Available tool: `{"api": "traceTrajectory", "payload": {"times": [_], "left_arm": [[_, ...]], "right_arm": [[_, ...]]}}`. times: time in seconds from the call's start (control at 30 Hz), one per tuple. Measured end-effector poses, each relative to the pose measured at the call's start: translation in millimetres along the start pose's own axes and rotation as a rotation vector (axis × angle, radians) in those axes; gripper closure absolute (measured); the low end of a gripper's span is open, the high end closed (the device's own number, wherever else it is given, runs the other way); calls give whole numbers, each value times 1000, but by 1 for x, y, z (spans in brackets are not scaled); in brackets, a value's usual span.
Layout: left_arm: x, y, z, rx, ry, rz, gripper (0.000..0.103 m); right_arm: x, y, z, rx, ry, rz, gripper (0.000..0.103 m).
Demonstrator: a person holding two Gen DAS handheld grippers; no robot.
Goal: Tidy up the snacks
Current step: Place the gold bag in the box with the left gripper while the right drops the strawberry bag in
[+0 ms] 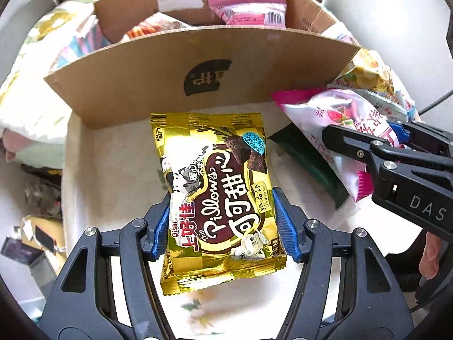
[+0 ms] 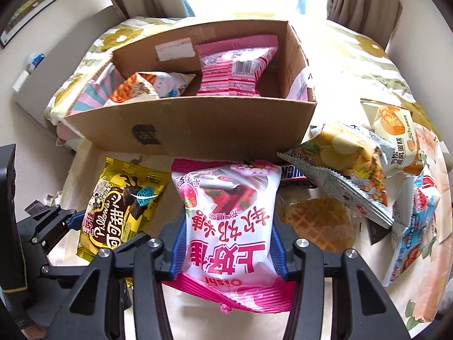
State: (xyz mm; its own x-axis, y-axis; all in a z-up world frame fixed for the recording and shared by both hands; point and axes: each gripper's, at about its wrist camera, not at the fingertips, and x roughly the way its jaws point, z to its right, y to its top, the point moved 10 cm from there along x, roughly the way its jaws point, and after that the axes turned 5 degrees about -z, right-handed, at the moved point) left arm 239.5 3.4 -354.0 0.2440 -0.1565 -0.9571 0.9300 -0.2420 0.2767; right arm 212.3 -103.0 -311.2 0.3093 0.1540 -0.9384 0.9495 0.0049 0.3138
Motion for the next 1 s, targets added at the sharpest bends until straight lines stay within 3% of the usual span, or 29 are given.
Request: {"api": "traceTrajectory", "payload": {"times": [0.27,0.5,0.8,1.0], "left_arm": [[-59,-13,6,-66,46,96,43],[-111,-2,2,-138,81,190,43],[-149,57,-9,-154,87,276,43],[-135,122,-35,-134,57,265,43]], "right_arm": [[-44,-2,-3,-63,50,64,59],[-83,6,-2,-120,92,126,59],[-113,35,-2,-135,110,193,59],[-113,63,-2,-100,94,213,59]]}}
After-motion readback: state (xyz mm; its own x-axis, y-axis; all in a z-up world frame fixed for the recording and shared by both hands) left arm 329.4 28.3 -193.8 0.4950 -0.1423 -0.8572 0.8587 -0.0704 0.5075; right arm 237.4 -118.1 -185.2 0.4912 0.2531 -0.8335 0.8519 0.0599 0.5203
